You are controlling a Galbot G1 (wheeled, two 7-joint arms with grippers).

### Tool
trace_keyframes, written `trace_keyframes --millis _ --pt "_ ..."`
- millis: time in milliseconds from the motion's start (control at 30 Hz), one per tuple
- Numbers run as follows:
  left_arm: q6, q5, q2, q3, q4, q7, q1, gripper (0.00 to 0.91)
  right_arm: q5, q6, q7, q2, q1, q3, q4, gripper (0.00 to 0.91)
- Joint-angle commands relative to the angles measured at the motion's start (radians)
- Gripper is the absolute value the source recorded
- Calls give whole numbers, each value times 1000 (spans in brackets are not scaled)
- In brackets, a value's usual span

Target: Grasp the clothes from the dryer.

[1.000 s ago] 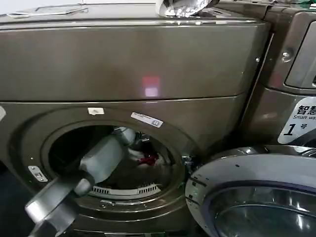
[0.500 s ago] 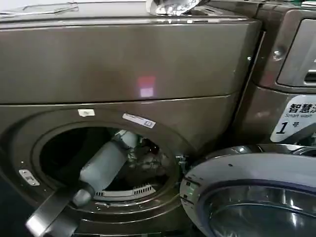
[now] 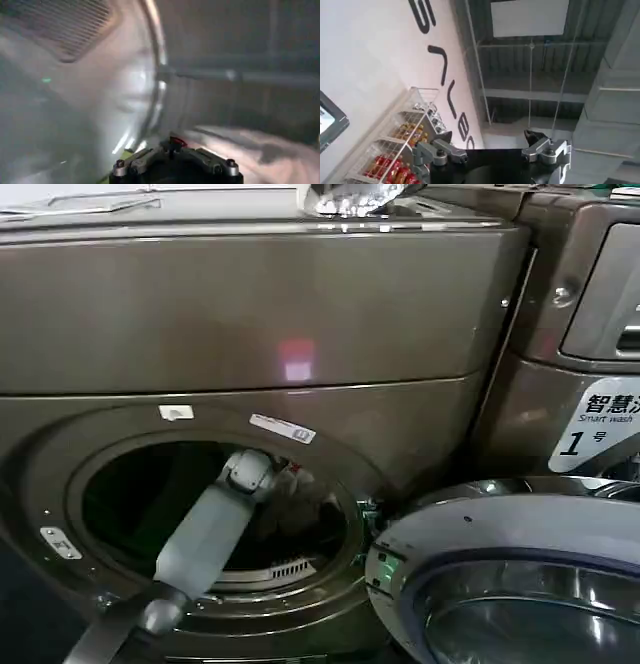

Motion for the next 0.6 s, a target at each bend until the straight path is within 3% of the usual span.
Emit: trace_keyframes --millis 33,267,600 --pt "13 -332 -15 -137 -267 -477 178 0 -1 -2 3 0 2 -2 2 907" --pt "17 -474 -16 -165 -344 -576 219 0 -1 -10 22 -5 2 5 -5 907" --pt "-20 -462 -9 -166 -348 -570 226 0 -19 -28 84 -9 5 19 -36 907"
